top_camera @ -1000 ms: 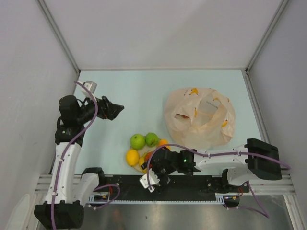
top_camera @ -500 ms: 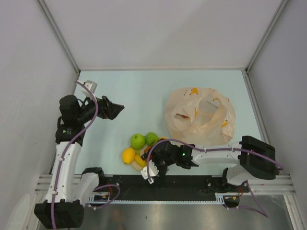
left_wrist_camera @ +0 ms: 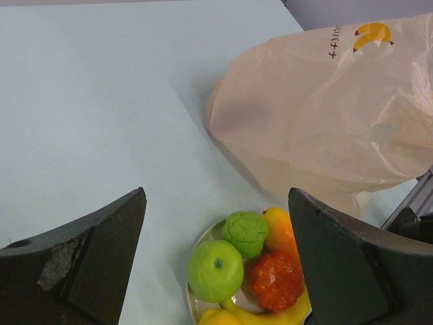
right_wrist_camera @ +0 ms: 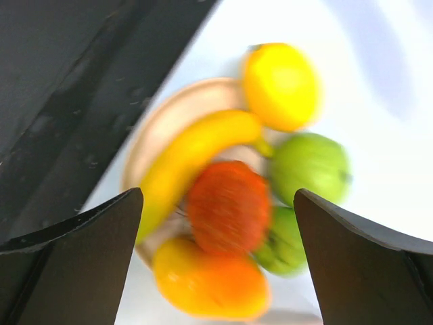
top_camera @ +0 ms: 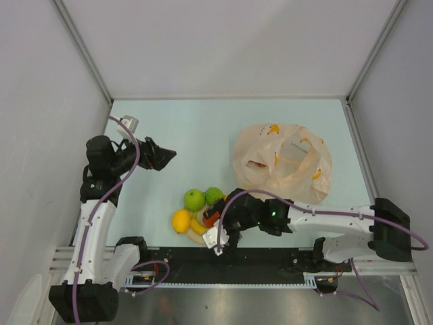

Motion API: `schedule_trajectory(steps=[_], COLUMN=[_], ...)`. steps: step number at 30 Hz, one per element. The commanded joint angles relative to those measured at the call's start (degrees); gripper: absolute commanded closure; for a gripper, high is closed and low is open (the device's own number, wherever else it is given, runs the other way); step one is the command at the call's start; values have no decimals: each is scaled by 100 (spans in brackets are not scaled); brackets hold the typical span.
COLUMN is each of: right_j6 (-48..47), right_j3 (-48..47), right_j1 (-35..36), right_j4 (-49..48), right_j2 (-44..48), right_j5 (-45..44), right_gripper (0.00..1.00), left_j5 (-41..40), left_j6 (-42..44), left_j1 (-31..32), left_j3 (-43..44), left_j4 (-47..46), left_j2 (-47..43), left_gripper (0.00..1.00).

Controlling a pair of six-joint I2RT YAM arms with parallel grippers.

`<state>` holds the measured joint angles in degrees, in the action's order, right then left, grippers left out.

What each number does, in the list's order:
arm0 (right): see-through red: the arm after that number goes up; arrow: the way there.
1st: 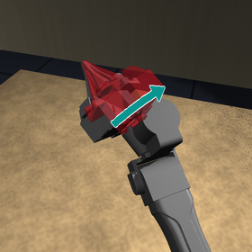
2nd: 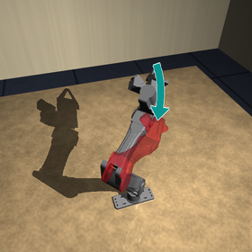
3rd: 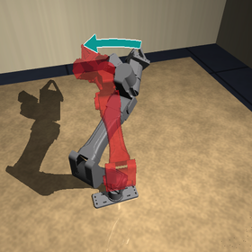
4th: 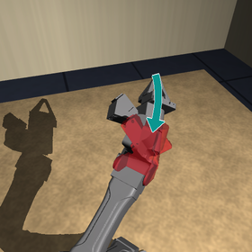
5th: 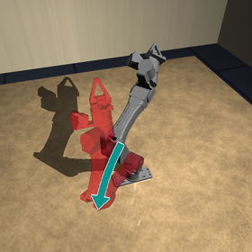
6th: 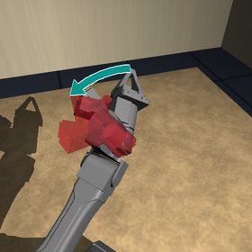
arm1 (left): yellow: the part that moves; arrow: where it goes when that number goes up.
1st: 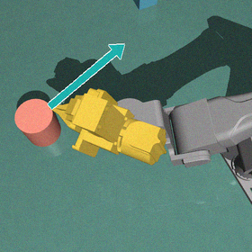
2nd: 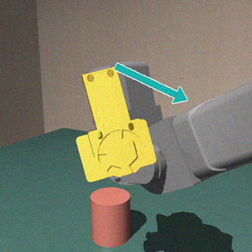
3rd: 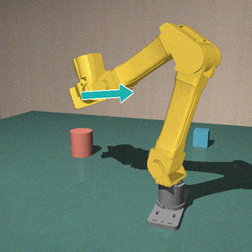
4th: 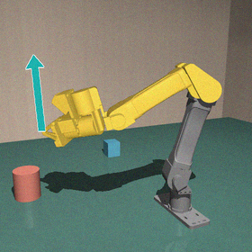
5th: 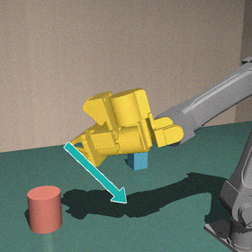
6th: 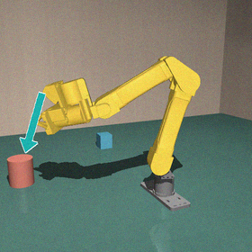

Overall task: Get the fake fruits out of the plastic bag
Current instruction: Adjust the fake fruit on the plate, then take out the fake fruit from the plastic bag.

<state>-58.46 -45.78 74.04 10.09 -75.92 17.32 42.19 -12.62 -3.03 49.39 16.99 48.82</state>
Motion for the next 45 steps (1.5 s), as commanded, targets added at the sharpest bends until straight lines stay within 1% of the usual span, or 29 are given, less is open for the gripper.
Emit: schedule_trajectory(steps=[1,4,5,6,8,9,10,12,13,15,16,17,18,19,20,21,22,25,26,27,29,31,34,35,36,39,40,43,45], right_j6=[598,1072,1430,1555,1845,1986,2074,2286,2312,2217,2155,2085,1936,1839,1733,1567,1548,1828,1916,2030,2399,2461,2681,2847,2918,3217,3209,3270,3619], right_j3=[-993,-1450,-1556,-1653,-1951,-2031,-2179,-2260,-2260,-2260,-2251,-2242,-2242,-2242,-2242,-2242,-2242,-2566,-2715,-2935,-3059,-3077,-3077,-3077,-3077,-3112,-3121,-3104,-3086], right_j1=[-267,-609,-732,-1029,-1338,-1635,-1839,-2155,-2479,-2875,-3339,-3639,-3938,-4611,-4957,-5274,-5956,-6716,-7084,-7201,-7516,-7641,-7790,-7826,-7852,-7844,-7835,-7669,-7510], right_j4=[748,1328,1477,1896,2669,2883,3102,3735,3929,4491,4650,4843,4906,4959,5046,5090,5100,5135,5222,5231,5171,5153,5030,5003,4977,4836,4836,4784,4635], right_j2=[683,1017,1174,1272,1500,1597,1685,1957,2045,2256,2309,2362,2476,2520,2564,2608,2635,2582,2556,2547,2547,2538,2442,2389,2363,2284,2275,2152,2003], right_j5=[-299,-615,-746,-765,-765,-739,-687,-476,-432,-195,-98,111,235,550,744,929,1305,1974,2133,2248,2363,2399,2268,2267,2258,2232,2319,2346,2215], right_gripper=[0,0,0,0,1,2,5,9,13,17,21,22,23,23,23,22,21,16,14,11,11,11,15,16,17,17,17,19,20], left_j5=[61,192,323,533,789,834,834,808,703,580,440,334,246,115,44,-79,-280,-886,-1263,-1466,-1757,-1750,-2319,-2626,-3168,-4355,-4456,-4571,-4457], left_j6=[-65,5,75,345,785,1231,1453,2058,2271,2849,3053,3429,3590,3731,3923,3978,4039,4241,4277,4251,4242,4294,4365,4313,4260,4128,4127,3848,3663], left_j1=[-40,21,169,249,914,1153,1608,2050,2487,2955,3418,3649,3886,4289,4476,4669,5045,5714,5847,5953,6165,6244,6489,6560,6648,6903,6964,7000,7009], left_j3=[-61,106,315,456,886,1010,1125,1511,1678,2179,2529,2706,2873,3206,3365,3489,3708,4034,4131,4262,4842,5237,5467,5459,5407,4907,4540,3958,3886], left_j4=[-205,-162,-118,-30,408,593,908,1226,1532,1771,2007,2088,2158,2142,2124,2002,1940,1493,1334,1150,1174,1210,1393,1403,1394,1254,1184,990,1025], left_j2=[-13,84,197,268,478,549,628,1014,1198,1733,1893,2060,2410,2570,2780,3130,3343,3983,4126,4292,4811,5179,5410,5462,5437,5104,4972,4514,4531], left_gripper=[9,9,9,8,8,7,7,7,6,6,6,6,6,6,6,6,6,0,0,0,0,1,6,10,11,13,12,12,12])
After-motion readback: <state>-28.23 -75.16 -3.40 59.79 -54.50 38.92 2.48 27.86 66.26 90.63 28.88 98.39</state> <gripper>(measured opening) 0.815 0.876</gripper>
